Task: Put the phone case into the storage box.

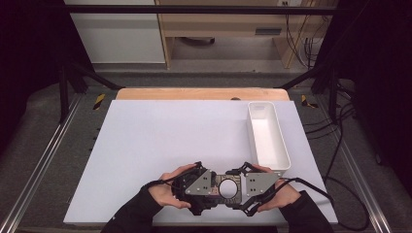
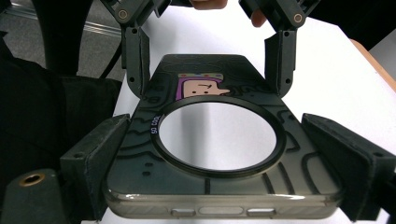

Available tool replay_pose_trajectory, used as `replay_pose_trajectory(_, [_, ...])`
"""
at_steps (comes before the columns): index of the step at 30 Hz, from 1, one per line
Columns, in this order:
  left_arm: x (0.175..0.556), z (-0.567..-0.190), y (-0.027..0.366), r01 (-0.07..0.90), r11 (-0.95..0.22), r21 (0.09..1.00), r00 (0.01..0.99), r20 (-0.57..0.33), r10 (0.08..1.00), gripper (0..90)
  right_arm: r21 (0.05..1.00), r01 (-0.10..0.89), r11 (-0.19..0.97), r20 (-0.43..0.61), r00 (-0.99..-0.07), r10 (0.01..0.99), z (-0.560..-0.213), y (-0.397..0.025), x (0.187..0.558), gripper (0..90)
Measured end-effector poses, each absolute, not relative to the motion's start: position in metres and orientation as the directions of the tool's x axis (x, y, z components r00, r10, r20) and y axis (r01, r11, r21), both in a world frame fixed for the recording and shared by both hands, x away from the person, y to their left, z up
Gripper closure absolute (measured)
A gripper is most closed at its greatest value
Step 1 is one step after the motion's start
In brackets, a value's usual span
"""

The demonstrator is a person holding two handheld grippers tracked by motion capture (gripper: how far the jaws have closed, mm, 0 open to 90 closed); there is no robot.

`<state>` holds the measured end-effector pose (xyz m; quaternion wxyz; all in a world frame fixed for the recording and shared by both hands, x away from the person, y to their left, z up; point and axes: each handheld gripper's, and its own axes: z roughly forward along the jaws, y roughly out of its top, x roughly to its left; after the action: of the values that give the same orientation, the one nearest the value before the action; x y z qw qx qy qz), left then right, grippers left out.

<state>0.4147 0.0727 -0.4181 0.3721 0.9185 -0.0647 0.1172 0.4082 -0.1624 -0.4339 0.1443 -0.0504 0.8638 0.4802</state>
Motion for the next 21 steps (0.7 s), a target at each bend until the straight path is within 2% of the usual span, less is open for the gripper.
replay_pose_trajectory(21, [0.4149,-0.4154,0.0744,-0.174,-0.722,0.669,0.973,0.23,-0.021,8.7,0.808,-0.196,0.556,-0.271,-0.961,0.054,-0.4332,-0.1627,0.4071,12.5])
